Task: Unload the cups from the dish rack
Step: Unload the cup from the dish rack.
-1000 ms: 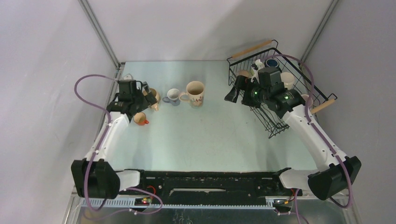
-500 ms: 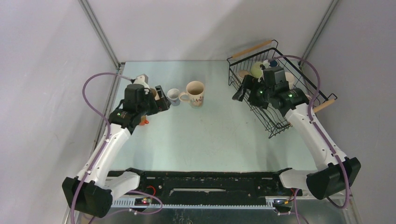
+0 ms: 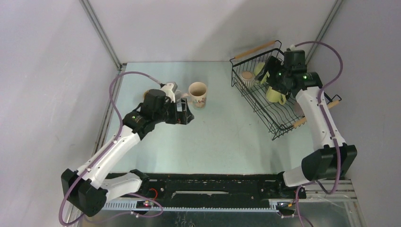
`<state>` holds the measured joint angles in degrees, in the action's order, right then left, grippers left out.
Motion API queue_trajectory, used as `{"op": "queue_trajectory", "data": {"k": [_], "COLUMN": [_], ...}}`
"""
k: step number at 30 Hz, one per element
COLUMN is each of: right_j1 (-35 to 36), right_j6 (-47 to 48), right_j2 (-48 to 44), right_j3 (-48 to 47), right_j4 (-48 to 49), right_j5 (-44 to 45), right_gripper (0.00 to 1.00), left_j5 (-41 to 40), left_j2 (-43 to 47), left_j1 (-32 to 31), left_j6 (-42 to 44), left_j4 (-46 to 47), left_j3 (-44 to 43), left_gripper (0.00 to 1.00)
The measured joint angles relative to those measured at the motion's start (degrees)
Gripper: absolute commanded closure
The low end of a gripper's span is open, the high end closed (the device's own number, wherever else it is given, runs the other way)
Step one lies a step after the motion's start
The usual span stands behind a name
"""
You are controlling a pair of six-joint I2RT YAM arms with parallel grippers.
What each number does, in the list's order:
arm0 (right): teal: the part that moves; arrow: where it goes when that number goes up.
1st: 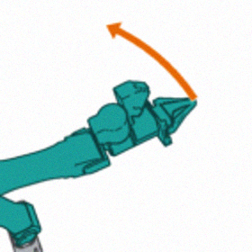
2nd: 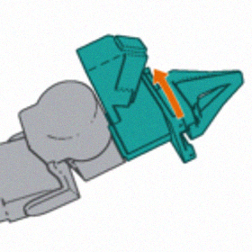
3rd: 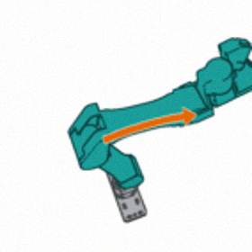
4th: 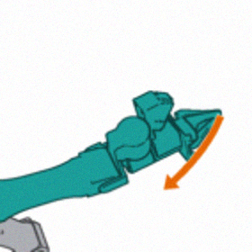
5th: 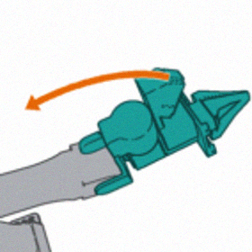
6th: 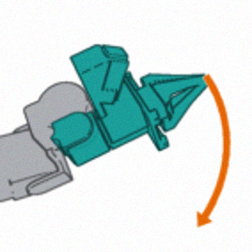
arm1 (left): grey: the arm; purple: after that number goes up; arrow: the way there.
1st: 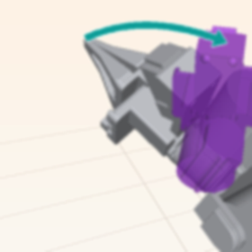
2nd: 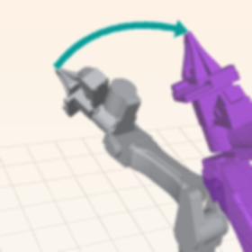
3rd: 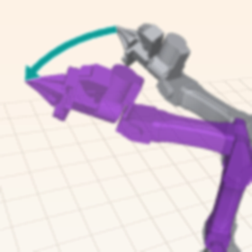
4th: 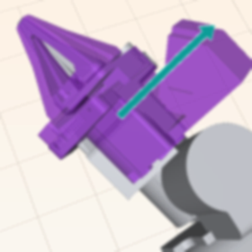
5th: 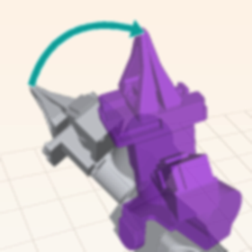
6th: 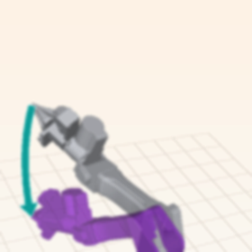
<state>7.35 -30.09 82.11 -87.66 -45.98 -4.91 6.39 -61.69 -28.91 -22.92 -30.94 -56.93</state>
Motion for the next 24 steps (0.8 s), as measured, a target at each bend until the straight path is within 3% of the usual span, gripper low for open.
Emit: {"op": "queue_trajectory", "data": {"k": [14,24], "right_j1": [-5.88,-6.62], "right_j6": [5.73,11.23], "right_j2": [20.0,29.73], "right_j3": [-14.93,-20.04], "right_j4": [-2.27,-2.84], "right_j5": [11.93,17.03], "right_gripper": [0.0,0.0], "left_j5": [7.28,9.99], "left_j2": [-0.76,-0.83], "left_j1": [-1.62,-1.64], "left_j6": [0.96,0.94], "left_j4": [1.27,2.23], "left_j3": [1.97,2.6], "left_gripper": [0.0,0.0]}}
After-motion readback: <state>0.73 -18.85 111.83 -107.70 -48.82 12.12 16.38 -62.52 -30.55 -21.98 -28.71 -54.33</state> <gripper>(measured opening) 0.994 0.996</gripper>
